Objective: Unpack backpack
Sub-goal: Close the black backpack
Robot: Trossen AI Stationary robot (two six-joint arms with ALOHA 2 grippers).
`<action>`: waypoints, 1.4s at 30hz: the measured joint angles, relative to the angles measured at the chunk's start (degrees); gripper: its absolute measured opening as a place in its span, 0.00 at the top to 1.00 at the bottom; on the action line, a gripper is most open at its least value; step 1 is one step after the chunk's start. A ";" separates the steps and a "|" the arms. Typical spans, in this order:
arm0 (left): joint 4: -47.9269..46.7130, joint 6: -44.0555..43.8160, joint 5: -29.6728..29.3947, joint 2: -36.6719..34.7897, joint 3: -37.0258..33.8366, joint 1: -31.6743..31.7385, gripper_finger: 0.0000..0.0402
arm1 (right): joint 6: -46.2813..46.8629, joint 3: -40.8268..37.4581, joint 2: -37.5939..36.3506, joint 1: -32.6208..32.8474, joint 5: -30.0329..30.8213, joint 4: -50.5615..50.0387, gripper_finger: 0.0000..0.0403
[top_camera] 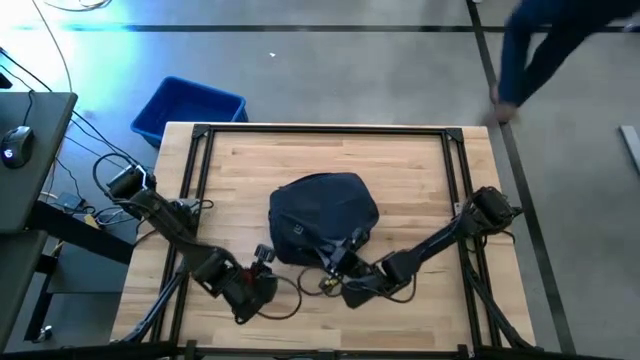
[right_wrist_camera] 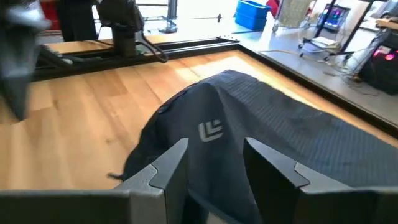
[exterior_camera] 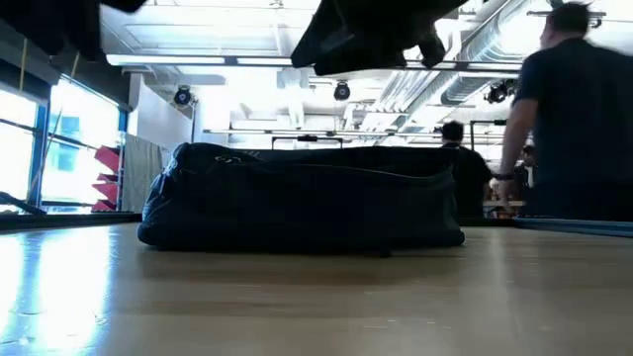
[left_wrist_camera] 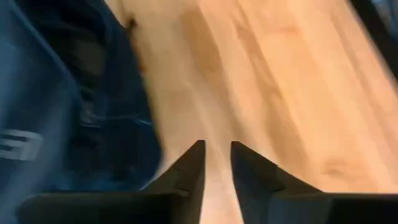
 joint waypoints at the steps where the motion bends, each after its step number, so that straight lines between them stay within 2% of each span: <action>1: -0.40 0.06 -2.54 0.00 0.00 -0.21 0.77 | 0.36 0.00 0.00 0.32 -0.02 -0.09 0.66; 5: -1.15 1.34 -8.44 0.35 0.00 1.60 0.60 | 4.08 0.00 0.28 1.25 -0.13 -0.46 0.66; 10: -3.72 6.67 -6.03 2.33 0.02 6.34 0.43 | 6.33 0.00 1.75 1.64 -1.01 -0.52 0.66; 14: -8.29 7.99 -5.50 5.48 0.01 9.97 0.40 | 7.42 0.00 2.90 1.31 -3.06 -0.51 0.66; 17: -8.80 7.22 -8.15 8.00 0.01 11.84 0.40 | 6.87 0.00 2.99 0.61 -3.67 -0.56 0.66; 20: -8.71 4.62 -11.84 10.53 0.00 12.91 0.43 | 5.09 -0.01 2.99 0.15 -4.19 -0.90 0.66; 23: -8.43 -1.22 -13.90 12.70 0.00 13.08 0.51 | 3.63 -0.02 3.02 -0.06 -6.01 -2.32 0.66; 26: -7.28 -8.35 -14.65 14.40 0.00 11.91 0.69 | 1.56 -0.02 3.33 -0.04 -9.70 -2.30 0.66; 29: -6.12 -14.18 -17.36 14.99 0.00 9.36 0.92 | -1.64 -0.02 3.94 0.47 -17.70 -0.52 0.66; 30: -5.39 -16.12 -19.27 14.99 0.00 8.12 0.96 | -2.01 -0.02 4.42 0.81 -20.20 0.30 0.66; 33: -3.20 -20.35 -27.35 14.95 0.00 4.11 0.96 | -3.40 -0.02 6.41 1.78 -25.89 4.42 0.66; 36: -1.28 -18.68 -30.94 14.86 0.00 0.82 0.99 | -8.48 -0.02 8.27 3.05 -29.06 9.94 0.66; 39: 1.59 -18.03 -32.34 14.86 0.00 -0.80 0.99 | -14.45 -0.02 8.72 4.52 -29.81 12.40 0.66; 42: 3.88 -15.59 -33.24 14.86 0.00 -1.26 0.99 | -18.60 0.00 8.70 6.32 -25.91 14.45 0.66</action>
